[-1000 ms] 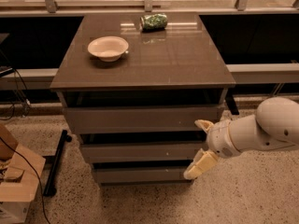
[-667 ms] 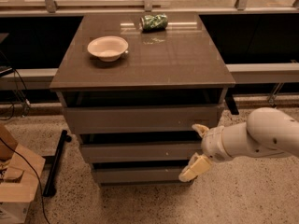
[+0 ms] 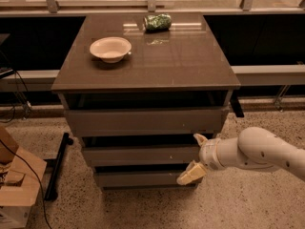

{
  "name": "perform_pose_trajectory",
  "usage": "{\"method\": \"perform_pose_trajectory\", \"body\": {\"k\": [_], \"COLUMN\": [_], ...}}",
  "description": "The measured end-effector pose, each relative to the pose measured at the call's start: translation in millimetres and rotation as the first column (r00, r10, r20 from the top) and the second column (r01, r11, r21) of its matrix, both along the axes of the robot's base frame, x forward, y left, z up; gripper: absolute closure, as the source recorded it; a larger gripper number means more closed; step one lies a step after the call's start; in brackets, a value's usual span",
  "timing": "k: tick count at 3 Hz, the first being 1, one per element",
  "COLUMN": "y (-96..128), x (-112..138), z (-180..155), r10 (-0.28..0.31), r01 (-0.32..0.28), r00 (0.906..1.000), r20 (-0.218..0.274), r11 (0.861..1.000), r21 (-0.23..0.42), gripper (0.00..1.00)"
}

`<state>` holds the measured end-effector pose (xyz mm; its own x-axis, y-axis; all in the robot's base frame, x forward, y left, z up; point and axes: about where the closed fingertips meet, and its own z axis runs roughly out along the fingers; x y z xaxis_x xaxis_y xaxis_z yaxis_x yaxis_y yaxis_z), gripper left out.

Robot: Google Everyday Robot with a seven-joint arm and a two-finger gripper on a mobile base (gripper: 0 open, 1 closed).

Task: Open middle drawer

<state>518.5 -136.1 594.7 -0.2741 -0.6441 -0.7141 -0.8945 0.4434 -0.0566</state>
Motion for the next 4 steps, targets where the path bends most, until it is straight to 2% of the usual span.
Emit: {"method": "perform_pose_trajectory", "body": {"k": [2,3,4], "y": [-17.3,-20.3,-17.1], "x": [41.8,60.2,86.8], "z": [-80.8,-116.9,-142.0], "r10": [-0.055,-0.092,-0.099], "r01": [0.057,0.096,0.105], "r00": [0.9968,0.9908,0.9887], "r20": [-0.057,-0.099,-0.113], "r11": [0.998,0.995,0.993], "r21": [0.027,0.036,0.052], "gripper": [0.0,0.0,0.0]}}
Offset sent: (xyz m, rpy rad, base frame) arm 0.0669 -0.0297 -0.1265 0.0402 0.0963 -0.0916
